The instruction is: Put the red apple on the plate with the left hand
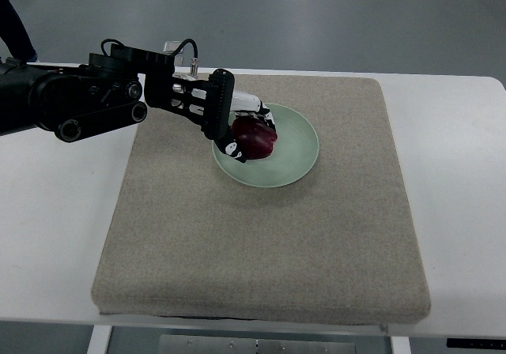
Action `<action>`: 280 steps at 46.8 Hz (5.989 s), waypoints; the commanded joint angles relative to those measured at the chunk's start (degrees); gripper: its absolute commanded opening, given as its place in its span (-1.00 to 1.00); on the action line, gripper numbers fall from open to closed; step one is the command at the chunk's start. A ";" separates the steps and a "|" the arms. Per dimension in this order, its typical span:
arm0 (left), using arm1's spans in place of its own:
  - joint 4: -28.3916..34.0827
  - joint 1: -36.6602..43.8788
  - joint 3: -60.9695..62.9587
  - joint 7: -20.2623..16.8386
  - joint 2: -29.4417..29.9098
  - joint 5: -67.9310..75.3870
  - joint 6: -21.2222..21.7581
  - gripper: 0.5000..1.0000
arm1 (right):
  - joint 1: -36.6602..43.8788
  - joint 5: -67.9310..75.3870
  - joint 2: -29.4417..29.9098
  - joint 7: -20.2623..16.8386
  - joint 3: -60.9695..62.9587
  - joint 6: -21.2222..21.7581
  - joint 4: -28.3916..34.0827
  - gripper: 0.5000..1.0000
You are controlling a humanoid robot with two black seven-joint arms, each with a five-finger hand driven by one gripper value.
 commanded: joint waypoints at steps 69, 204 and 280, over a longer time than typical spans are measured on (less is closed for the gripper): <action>7.29 3.94 -2.45 -0.69 -3.23 -0.57 3.95 0.89 | 0.00 0.00 0.00 -0.02 0.00 0.00 0.00 0.72; 42.71 18.53 -31.37 -2.18 -14.74 -95.32 -11.60 0.97 | 0.00 0.00 0.00 -0.02 0.00 0.00 0.00 0.72; 45.97 23.01 -34.36 -2.80 -14.57 -94.53 -11.60 0.97 | -0.79 -0.18 0.00 0.33 0.00 0.79 0.97 0.72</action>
